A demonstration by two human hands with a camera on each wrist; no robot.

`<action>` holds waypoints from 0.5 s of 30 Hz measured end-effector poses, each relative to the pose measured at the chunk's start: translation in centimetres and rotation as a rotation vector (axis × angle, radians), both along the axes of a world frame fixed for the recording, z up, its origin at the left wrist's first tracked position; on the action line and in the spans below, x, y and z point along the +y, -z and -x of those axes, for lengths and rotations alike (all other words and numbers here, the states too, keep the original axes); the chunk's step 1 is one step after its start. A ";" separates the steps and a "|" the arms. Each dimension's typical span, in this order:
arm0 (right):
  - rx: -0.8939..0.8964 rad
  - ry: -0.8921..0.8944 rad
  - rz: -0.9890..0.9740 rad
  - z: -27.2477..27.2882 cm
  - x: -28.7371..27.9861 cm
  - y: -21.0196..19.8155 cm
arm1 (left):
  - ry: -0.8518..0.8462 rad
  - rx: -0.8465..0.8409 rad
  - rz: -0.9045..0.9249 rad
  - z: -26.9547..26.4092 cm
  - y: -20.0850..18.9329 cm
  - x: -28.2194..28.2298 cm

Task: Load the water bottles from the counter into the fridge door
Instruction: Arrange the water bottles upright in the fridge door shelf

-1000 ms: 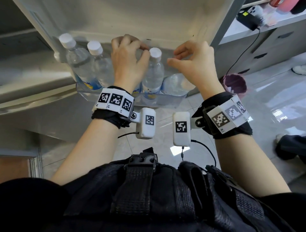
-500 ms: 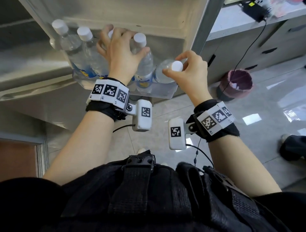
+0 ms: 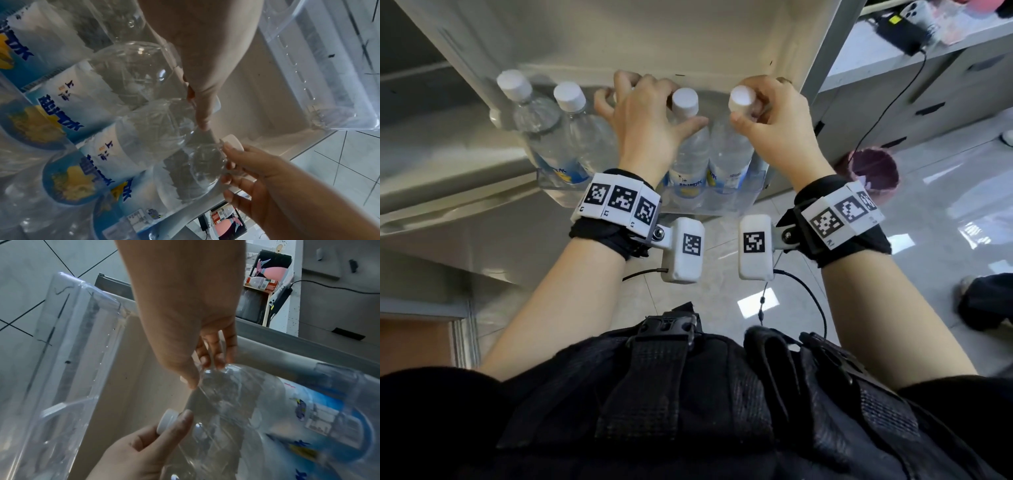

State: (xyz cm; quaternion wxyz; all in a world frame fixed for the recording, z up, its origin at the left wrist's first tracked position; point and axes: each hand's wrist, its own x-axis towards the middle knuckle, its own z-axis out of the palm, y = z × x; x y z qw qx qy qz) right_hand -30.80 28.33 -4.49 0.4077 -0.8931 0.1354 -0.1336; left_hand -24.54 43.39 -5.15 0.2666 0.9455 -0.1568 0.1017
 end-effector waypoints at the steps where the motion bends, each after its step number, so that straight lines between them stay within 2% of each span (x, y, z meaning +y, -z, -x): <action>1: -0.017 0.035 0.000 -0.1 0.2 0.2 | 0.005 -0.008 0.002 0.0 0.1 0.0; 6: -0.034 0.231 0.031 -0.2 0.8 1.3 | -0.003 -0.021 0.044 -0.3 0.3 -0.4; 15: -0.048 0.309 0.250 -2.6 0.6 1.9 | 0.014 -0.043 0.006 -1.2 0.4 -1.1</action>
